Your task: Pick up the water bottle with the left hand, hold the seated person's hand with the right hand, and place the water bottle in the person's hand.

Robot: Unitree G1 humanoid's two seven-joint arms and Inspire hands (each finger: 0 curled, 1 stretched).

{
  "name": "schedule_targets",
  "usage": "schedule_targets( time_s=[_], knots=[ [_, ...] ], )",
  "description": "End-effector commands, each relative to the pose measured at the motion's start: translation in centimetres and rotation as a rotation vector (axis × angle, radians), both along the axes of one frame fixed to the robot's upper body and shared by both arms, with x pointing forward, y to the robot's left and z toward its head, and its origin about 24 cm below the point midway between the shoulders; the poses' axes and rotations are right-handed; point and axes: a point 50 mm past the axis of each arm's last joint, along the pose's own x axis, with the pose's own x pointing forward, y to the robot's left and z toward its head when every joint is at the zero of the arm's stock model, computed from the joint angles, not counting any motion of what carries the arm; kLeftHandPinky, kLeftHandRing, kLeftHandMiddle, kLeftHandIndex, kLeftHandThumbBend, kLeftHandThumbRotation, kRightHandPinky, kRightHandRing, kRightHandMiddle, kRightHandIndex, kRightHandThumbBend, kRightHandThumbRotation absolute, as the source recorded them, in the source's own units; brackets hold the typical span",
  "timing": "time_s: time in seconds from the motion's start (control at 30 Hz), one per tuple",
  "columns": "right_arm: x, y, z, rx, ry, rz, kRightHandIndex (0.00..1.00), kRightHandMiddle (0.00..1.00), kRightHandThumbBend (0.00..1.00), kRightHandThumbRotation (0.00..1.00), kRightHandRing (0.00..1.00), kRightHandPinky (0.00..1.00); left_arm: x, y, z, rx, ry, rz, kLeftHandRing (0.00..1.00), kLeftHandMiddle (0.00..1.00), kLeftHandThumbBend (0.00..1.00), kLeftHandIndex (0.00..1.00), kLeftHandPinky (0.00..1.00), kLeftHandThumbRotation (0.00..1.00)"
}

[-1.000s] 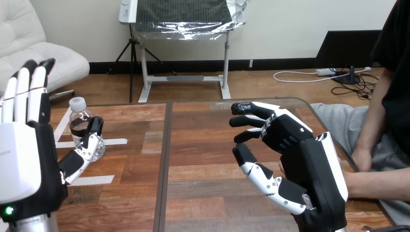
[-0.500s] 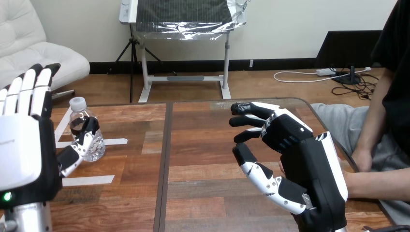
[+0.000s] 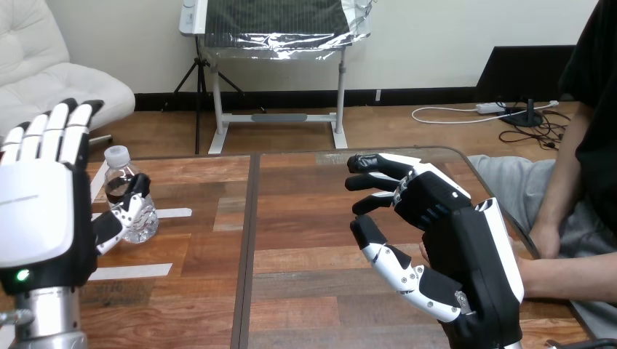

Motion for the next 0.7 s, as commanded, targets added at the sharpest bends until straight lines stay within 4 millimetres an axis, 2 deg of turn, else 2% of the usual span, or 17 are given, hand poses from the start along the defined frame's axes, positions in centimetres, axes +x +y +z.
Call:
schedule_targets(
  time_s=[0.0,0.67],
  knots=[
    [0.9,0.2,1.3,0.034,-0.075,-0.011,0.68,0.74,0.46,0.0,0.68,0.56,1.8,-0.2,1.5,0.069,-0.057,-0.03,0.87,0.89,0.51,0.87,0.88,0.59],
    [0.9,0.3,1.3,0.03,-0.077,-0.009,0.67,0.74,0.46,0.0,0.68,0.55,2.9,-0.5,1.3,0.077,-0.022,-0.044,0.88,0.9,0.49,0.87,0.89,0.62]
  ],
)
